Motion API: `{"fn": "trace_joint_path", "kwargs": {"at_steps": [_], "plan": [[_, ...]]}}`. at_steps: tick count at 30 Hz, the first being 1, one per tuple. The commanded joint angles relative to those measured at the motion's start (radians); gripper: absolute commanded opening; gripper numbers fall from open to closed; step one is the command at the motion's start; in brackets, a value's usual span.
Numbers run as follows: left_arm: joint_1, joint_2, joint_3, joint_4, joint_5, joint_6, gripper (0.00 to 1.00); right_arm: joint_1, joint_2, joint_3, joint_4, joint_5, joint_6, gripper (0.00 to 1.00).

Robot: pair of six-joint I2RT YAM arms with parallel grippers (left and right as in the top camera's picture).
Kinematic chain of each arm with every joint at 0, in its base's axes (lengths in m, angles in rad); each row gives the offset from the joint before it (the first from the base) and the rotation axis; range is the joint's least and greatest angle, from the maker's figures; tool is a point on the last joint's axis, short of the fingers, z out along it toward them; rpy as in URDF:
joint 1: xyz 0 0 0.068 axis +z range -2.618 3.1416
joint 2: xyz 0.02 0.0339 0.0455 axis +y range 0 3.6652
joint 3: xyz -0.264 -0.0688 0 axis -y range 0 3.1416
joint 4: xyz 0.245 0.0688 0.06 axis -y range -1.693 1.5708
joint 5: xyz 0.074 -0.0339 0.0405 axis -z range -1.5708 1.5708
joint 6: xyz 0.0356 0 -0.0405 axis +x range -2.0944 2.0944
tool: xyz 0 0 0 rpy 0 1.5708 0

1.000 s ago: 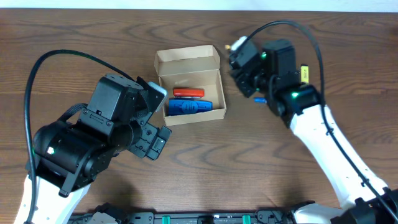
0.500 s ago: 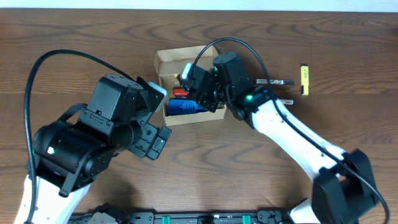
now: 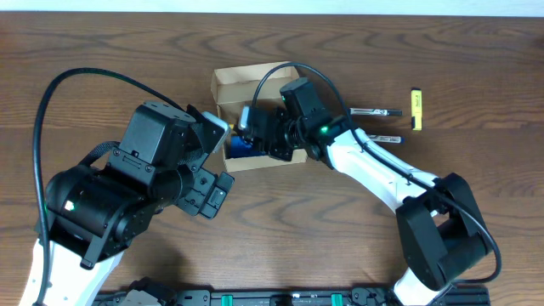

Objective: Pack container
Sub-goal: 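Carry the black tape cutter into the box and release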

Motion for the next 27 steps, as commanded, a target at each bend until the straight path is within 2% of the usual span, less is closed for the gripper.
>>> {"fn": "trace_joint_path", "kwargs": {"at_steps": [1,8,10,16,21,27], "plan": [[0.006,0.002,-0.003,-0.002,0.006,-0.011,0.95,0.011,0.012,0.007,-0.022,-0.025,-0.096,0.31],[0.006,0.002,-0.003,-0.002,0.005,-0.011,0.95,0.012,0.012,0.007,-0.027,-0.026,-0.122,0.36],[0.006,0.002,-0.003,-0.002,0.005,-0.011,0.95,0.012,0.012,0.007,-0.026,-0.026,-0.122,0.49],[0.006,0.002,-0.003,-0.002,0.006,-0.011,0.95,0.012,0.005,0.020,-0.018,-0.037,-0.099,0.66],[0.006,0.002,-0.003,-0.002,0.006,-0.011,0.95,0.009,-0.063,0.085,-0.048,-0.040,-0.050,0.70],[0.006,0.002,-0.003,-0.002,0.006,-0.011,0.95,-0.021,-0.227,0.134,-0.133,0.010,-0.021,0.72]]}}
